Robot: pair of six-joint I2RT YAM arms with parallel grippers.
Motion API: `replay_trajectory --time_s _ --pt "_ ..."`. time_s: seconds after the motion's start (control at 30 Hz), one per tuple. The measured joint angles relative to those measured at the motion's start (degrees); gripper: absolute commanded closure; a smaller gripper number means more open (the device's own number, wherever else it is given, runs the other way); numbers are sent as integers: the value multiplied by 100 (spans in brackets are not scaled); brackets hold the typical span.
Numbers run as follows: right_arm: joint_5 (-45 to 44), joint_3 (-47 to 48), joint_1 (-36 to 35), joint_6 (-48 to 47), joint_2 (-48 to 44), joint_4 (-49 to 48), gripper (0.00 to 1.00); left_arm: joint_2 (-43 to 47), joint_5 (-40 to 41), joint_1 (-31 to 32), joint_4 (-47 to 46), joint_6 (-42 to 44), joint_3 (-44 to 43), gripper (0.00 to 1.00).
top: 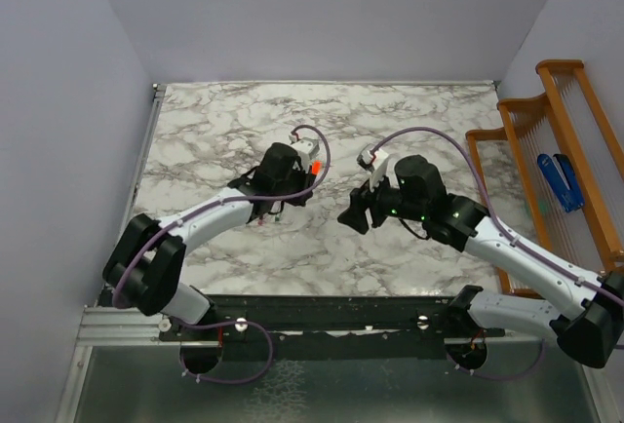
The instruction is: Insert the pens into the pen caps
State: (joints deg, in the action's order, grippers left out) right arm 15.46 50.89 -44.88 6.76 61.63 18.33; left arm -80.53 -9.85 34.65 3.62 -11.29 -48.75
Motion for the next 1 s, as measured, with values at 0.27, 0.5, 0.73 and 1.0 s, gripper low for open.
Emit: replay_trajectory --time_s 0.27,0.5,0.73,1.0 --pt "-286 -81 2 81 -55 70 36 -1226 1220 372 820 -382 -695 100" --pt "-365 -85 28 81 -26 105 36 -1482 1604 369 1244 -649 -922 100" --pt "-450 -85 37 96 90 107 36 -1655 1622 374 1399 -789 -977 94" --pt "-494 -85 39 125 96 109 36 -1801 1655 374 1539 -813 -977 86"
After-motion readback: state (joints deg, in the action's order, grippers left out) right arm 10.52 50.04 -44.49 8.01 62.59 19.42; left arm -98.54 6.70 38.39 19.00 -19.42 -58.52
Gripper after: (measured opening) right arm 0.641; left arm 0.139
